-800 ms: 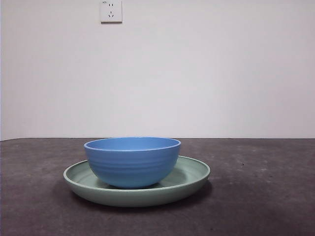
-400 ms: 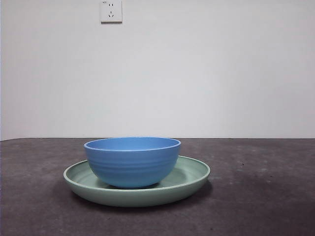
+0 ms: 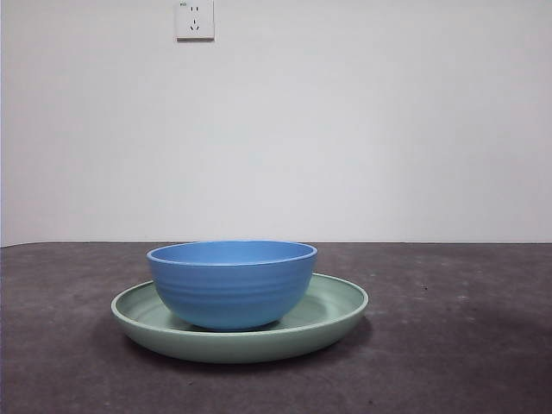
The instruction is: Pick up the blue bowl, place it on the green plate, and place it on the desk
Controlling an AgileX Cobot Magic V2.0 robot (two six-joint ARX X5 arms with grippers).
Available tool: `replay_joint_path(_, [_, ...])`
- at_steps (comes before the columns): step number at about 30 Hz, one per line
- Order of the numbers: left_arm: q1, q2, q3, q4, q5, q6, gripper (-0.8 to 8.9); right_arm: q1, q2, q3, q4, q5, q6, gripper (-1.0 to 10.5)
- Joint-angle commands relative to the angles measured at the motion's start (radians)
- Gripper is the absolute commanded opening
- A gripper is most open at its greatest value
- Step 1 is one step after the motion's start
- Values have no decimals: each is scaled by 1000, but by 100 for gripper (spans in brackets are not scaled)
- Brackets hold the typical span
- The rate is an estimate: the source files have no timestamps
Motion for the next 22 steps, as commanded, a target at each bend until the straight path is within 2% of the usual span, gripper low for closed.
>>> replay_joint_path(1, [2,0,-21,-5,6,2,8,-2,0,-8,-21,3,41,31])
replay_joint_path(22, [2,0,-21,-5,6,2,8,-27,0,-8,-72,7,70,31])
